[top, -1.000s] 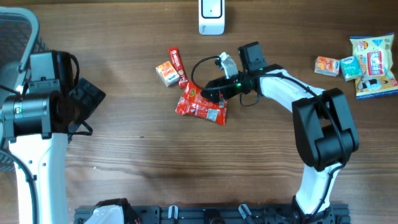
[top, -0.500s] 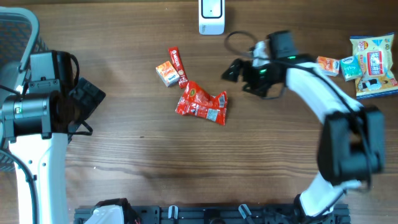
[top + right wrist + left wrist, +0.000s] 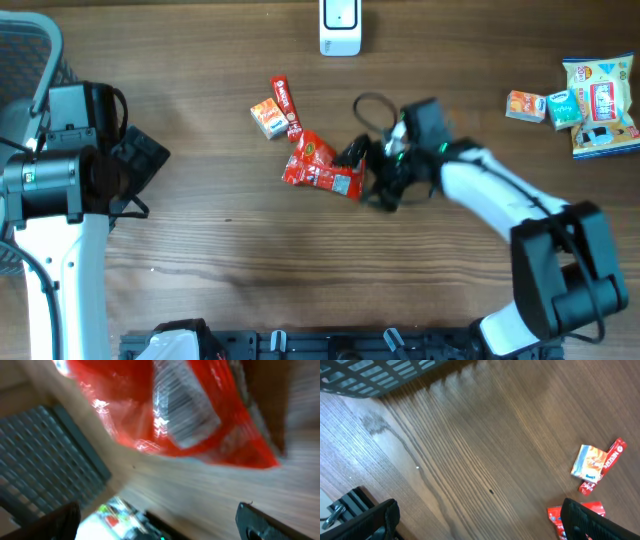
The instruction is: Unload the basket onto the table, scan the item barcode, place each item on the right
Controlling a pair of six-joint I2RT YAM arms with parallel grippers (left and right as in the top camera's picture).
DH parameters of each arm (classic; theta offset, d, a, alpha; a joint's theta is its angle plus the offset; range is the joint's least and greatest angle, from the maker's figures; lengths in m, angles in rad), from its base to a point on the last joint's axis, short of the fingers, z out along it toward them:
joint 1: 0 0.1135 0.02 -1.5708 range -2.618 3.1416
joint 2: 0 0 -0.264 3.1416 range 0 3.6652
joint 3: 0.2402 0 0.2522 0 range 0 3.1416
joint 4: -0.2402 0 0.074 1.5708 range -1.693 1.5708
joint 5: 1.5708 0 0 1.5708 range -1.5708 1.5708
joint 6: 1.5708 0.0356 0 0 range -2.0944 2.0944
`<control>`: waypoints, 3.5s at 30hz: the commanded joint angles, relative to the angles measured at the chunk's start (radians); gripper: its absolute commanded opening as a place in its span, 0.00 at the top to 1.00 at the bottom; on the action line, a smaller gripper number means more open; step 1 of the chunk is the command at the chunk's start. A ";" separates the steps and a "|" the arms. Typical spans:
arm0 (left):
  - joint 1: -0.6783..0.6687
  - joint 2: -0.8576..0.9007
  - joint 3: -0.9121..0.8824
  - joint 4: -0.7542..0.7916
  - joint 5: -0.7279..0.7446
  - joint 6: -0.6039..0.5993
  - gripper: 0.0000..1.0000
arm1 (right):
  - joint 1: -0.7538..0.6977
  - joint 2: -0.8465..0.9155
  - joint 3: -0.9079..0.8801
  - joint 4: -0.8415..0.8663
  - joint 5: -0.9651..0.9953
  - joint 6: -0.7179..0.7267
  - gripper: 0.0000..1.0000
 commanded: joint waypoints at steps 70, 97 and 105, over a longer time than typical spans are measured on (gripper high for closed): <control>0.009 -0.002 0.014 -0.010 -0.018 0.025 0.00 | -0.107 0.148 -0.154 0.721 0.024 -0.047 0.00; 0.009 -0.002 0.014 -0.020 -0.017 0.025 0.00 | 0.099 0.401 -0.152 0.931 0.318 0.107 0.09; 0.007 0.028 -0.018 0.077 0.331 0.272 0.00 | 0.099 0.401 -0.151 0.920 0.318 0.132 0.09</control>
